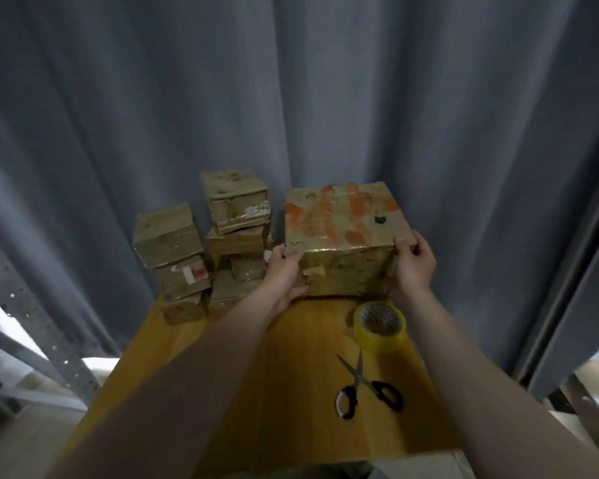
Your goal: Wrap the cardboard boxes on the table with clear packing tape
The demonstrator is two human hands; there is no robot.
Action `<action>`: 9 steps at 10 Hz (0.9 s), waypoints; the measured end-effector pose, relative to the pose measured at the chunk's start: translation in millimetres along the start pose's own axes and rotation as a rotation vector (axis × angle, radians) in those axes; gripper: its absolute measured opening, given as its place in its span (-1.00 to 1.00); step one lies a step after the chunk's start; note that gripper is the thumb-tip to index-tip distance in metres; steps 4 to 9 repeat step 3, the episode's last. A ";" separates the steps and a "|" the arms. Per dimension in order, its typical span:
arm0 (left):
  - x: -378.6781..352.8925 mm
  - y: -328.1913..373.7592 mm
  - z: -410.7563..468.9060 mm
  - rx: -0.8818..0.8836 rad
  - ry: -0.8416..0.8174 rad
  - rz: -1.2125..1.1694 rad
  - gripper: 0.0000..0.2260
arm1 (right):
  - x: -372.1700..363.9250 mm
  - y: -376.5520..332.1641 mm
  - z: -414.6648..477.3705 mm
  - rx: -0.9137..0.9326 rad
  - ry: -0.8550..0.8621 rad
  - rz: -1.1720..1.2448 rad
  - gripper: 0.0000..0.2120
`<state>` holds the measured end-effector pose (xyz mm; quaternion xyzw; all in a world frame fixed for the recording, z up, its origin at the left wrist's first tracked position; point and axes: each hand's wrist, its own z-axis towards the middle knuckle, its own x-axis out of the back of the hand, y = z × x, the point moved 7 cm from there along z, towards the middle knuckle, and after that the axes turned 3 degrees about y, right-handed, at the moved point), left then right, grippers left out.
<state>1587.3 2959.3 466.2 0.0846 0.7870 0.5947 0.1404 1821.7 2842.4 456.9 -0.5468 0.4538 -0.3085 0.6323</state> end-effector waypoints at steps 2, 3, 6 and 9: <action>23.0 -33.6 22.8 0.110 0.038 0.095 -0.57 | -7.6 40.8 -1.0 -0.017 -0.055 -0.219 -0.54; 28.5 -19.3 20.4 0.054 0.017 0.203 -0.58 | -12.5 25.9 -16.4 0.013 0.018 -0.363 -0.46; 28.5 -19.3 20.4 0.054 0.017 0.203 -0.58 | -12.5 25.9 -16.4 0.013 0.018 -0.363 -0.46; 28.5 -19.3 20.4 0.054 0.017 0.203 -0.58 | -12.5 25.9 -16.4 0.013 0.018 -0.363 -0.46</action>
